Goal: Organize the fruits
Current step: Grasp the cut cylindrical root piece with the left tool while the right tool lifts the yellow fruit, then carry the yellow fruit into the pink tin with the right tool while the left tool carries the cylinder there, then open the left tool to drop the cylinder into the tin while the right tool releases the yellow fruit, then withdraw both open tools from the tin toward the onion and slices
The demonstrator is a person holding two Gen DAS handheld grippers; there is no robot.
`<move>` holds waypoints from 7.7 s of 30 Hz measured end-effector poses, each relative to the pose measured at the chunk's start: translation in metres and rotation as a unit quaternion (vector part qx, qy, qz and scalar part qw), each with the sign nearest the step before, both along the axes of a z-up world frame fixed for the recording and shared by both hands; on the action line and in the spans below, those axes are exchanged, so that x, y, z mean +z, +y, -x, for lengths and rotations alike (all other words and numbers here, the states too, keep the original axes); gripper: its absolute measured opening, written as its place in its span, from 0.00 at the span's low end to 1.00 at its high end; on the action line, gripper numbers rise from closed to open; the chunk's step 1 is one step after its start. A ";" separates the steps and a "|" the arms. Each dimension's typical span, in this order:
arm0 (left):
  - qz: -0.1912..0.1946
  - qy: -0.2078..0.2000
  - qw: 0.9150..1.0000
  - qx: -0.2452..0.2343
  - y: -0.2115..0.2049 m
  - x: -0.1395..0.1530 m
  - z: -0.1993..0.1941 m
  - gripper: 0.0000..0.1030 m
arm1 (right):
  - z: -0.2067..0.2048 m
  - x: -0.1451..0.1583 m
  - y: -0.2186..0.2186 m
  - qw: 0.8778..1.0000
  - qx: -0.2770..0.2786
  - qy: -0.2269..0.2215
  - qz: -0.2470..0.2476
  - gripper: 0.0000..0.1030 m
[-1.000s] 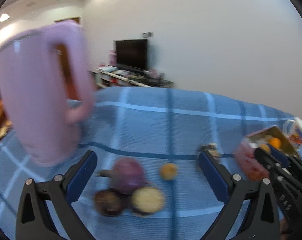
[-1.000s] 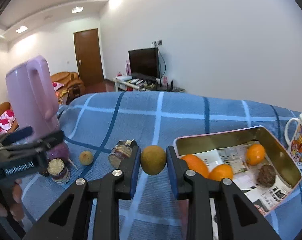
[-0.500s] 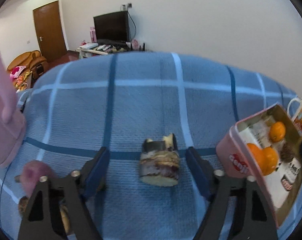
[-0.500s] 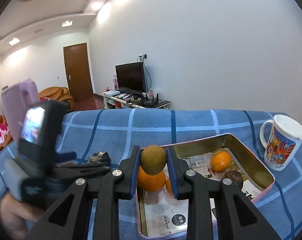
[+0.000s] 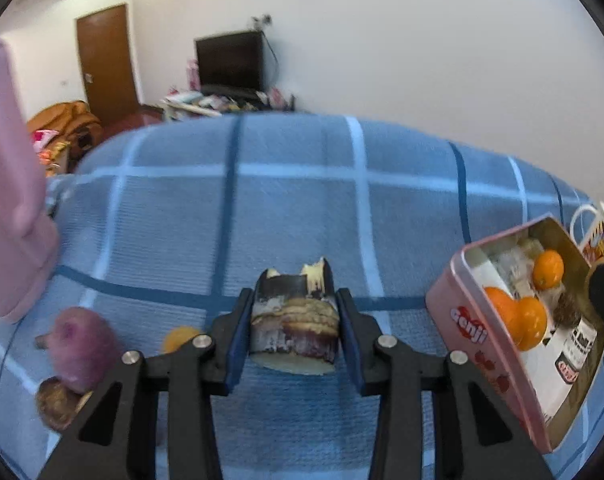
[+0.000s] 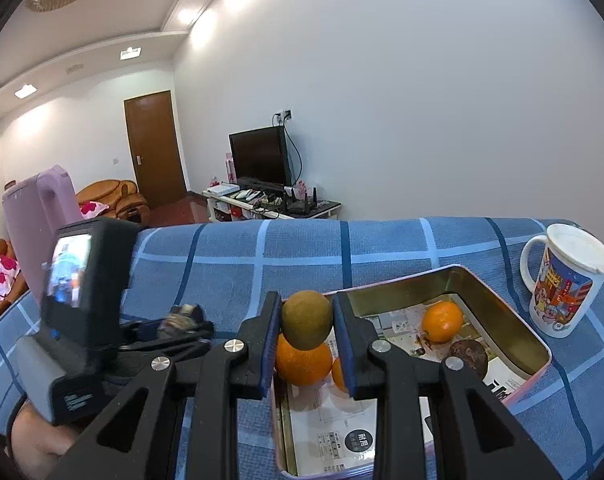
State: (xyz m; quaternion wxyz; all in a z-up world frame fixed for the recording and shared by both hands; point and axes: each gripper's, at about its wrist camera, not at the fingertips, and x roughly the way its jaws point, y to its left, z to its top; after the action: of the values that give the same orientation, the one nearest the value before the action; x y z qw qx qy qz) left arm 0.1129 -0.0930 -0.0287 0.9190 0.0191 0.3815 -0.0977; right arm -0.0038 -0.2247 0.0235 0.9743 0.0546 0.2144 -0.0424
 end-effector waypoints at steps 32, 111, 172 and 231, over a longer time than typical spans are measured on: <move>0.012 -0.131 0.991 0.023 -0.005 0.027 0.103 0.41 | 0.051 0.004 -0.029 0.999 -0.011 -0.027 0.037 0.27; -0.049 -0.044 0.990 -0.128 -0.129 0.012 0.092 0.41 | 0.009 -0.031 -0.106 0.992 0.043 0.105 -0.056 0.51; -0.031 -0.220 0.975 0.007 0.005 0.045 0.129 1.00 | 0.075 0.001 -0.034 0.989 -0.119 -0.079 -0.035 0.81; -0.064 -0.102 0.982 0.144 0.214 0.029 0.048 1.00 | -0.061 -0.046 0.172 0.971 0.186 0.147 -0.018 0.51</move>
State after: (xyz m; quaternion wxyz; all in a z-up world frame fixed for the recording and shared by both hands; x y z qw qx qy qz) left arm 0.0644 0.1210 -0.0002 0.9545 0.0331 0.2896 0.0625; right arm 0.0567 -0.0530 -0.0221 0.9219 0.0241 0.3619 0.1360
